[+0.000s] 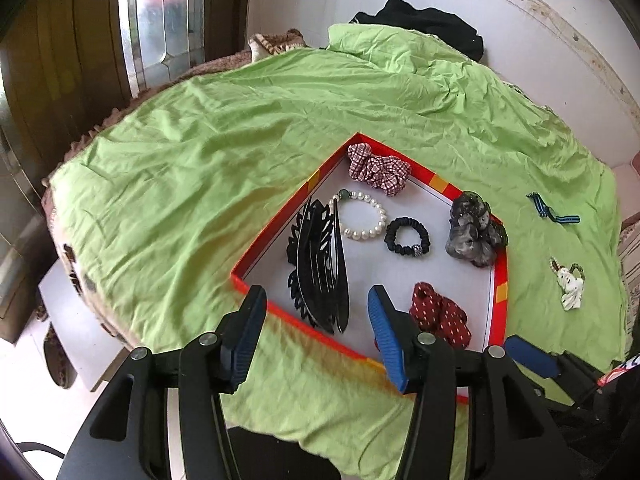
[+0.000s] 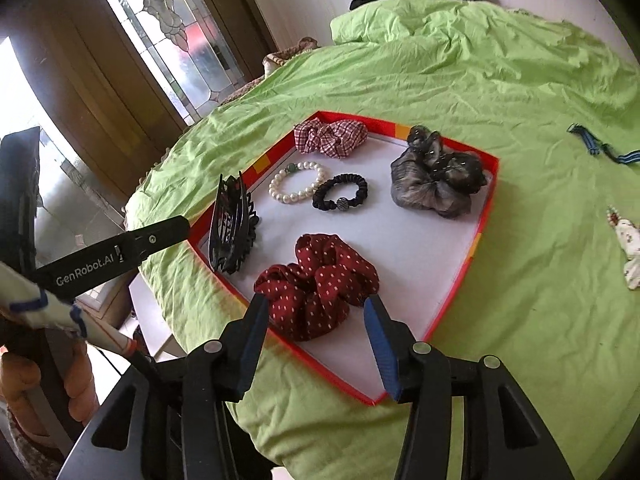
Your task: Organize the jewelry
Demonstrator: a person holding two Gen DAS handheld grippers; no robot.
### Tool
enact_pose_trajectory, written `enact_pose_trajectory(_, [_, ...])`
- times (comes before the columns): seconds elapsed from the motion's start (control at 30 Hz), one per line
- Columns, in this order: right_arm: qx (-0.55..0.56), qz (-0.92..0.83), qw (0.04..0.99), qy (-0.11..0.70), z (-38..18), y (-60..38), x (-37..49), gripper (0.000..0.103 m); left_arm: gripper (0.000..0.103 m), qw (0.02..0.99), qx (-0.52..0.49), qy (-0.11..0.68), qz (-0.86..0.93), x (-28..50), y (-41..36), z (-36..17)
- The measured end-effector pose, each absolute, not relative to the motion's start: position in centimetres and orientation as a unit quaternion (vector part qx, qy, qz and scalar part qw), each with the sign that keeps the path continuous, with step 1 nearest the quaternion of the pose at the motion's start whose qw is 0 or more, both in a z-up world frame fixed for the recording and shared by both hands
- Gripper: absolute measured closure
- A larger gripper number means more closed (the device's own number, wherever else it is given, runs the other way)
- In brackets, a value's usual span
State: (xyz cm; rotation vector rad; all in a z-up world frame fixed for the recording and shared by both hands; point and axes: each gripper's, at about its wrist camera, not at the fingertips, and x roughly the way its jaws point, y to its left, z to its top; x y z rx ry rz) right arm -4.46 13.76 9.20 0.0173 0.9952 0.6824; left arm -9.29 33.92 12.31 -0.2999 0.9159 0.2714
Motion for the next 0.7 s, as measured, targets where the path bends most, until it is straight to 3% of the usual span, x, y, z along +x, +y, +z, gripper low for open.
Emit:
enact_pose_trajectory(0.13, [0.005, 0.311, 0.833, 0.457, 9.8, 12.2, -5.7, 0.049, 0.05, 0.882, -0.127, 0.432, 0.141, -10.7, 32.5, 13.2])
enact_pose_trajectory(0.27, [0.009, 0.294, 0.843, 0.45, 9.9, 10.0, -7.0, 0.047, 0.042, 0.89, -0.115, 0.418, 0.143, -12.3, 30.8, 14.3])
enact_pose_trajectory(0.7, [0.054, 0.242, 0.853, 0.459, 9.1, 3.7, -8.7, 0.047, 0.042, 0.899, -0.048, 0.417, 0.123, -13.7, 25.3, 15.3])
